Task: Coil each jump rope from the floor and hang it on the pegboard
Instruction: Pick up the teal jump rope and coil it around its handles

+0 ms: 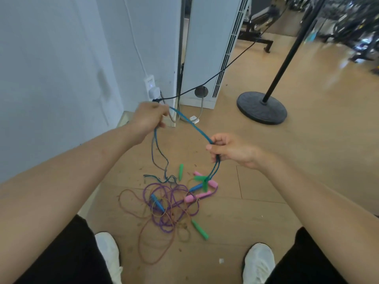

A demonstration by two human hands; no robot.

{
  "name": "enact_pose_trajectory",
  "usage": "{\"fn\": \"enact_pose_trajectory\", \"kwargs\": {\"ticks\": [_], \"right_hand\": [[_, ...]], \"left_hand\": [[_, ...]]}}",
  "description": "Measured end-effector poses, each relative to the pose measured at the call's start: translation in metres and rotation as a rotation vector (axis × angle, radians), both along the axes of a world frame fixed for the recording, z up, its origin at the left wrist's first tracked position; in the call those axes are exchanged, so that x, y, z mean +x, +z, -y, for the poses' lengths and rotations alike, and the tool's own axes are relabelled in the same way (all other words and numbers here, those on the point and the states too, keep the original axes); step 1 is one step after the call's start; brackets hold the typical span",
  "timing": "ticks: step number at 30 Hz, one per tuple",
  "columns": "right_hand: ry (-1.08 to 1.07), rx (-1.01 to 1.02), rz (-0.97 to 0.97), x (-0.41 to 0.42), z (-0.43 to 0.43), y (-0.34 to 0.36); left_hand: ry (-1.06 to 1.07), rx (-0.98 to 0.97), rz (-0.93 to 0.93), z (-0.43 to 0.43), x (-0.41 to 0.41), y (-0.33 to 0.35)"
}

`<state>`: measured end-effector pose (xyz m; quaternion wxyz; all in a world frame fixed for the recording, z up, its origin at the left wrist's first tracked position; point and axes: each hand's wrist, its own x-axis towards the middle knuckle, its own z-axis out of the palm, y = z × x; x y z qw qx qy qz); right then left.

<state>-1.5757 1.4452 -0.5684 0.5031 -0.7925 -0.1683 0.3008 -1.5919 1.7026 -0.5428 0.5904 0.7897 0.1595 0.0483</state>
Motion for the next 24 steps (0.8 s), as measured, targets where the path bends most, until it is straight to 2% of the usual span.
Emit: {"fn": "enact_pose_trajectory", "kwargs": {"ticks": [4,7,12,15,18,21,24], "right_hand": [[0.040,-0.002,-0.075,-0.007,-0.001,-0.016],[0.025,0.031,-0.094,-0.009,-0.002,-0.022],[-0.045,0.100,-0.101,-0.008,-0.009,-0.020],[0.010,0.096,-0.100,-0.011,-0.017,-0.017],[0.029,0.131,-0.127,-0.013,-0.025,-0.012],[0.038,0.174,-0.161,-0.014,-0.029,-0.004],[0.038,0.179,-0.163,-0.016,-0.030,0.002]], "left_hand": [[0.360,-0.007,0.035,-0.048,0.005,-0.005],[0.362,0.028,-0.027,-0.069,0.005,-0.016],[0.096,0.099,-0.156,-0.063,-0.004,-0.024],[-0.114,0.119,-0.140,-0.038,-0.016,-0.019],[-0.386,0.278,-0.095,-0.014,-0.029,-0.017],[-0.631,0.280,-0.141,0.005,-0.041,-0.014],[-0.721,0.275,-0.140,0.010,-0.043,-0.016]]}}
